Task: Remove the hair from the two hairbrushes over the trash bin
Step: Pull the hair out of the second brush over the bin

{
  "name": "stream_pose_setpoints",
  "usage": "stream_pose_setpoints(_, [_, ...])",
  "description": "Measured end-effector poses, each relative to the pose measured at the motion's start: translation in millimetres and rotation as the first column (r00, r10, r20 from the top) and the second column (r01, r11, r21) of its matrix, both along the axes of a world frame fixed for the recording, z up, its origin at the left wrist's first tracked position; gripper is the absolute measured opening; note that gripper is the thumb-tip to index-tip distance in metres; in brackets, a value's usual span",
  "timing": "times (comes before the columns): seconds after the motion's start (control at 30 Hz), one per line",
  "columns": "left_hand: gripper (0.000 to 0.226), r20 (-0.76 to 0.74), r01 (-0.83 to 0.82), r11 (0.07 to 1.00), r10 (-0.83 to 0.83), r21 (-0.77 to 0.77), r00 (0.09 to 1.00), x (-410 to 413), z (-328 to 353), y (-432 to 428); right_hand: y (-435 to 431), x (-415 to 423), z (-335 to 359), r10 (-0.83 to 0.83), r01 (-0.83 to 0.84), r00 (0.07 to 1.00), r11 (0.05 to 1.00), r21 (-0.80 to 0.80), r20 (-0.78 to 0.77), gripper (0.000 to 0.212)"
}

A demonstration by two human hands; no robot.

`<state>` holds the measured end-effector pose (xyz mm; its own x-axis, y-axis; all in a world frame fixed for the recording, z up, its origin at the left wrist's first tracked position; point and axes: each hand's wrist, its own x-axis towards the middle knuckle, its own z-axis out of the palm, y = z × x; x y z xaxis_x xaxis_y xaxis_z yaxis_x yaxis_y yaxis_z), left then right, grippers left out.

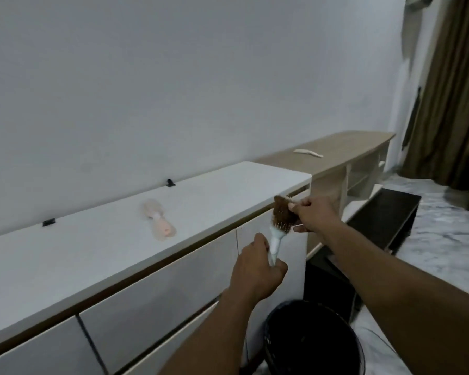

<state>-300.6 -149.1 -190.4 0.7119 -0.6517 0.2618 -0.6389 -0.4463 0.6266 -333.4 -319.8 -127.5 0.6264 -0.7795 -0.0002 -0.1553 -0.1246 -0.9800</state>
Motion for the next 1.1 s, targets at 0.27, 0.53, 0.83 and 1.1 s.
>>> stream_pose_setpoints(0.27, [0.029, -0.504, 0.008, 0.997, 0.031, 0.075, 0.863, -12.2, -131.6, -42.1, -38.0, -13.2, -161.7, -0.021, 0.016, 0.963, 1.000, -0.021, -0.269, 0.029])
stream_pose_setpoints(0.53, [0.045, -0.525, 0.052, 0.937, 0.147, 0.346, 0.838, 23.4, -270.9, -67.1, -53.0, 1.6, -315.7, 0.041, 0.026, 0.903, 0.988, 0.150, -0.428, 0.023])
stream_pose_setpoints(0.83, [0.035, -0.526, 0.059, 0.857, 0.260, 0.513, 0.810, 57.6, -373.3, -99.8, -67.7, 23.9, -430.8, 0.100, 0.076, 0.890, 0.929, 0.361, -0.445, 0.026])
stream_pose_setpoints(1.1, [0.030, -0.502, 0.092, 0.848, 0.219, 0.523, 0.836, 51.8, -402.6, -119.9, -85.2, 25.4, -472.9, 0.099, 0.018, 0.911, 0.961, 0.278, -0.400, 0.062])
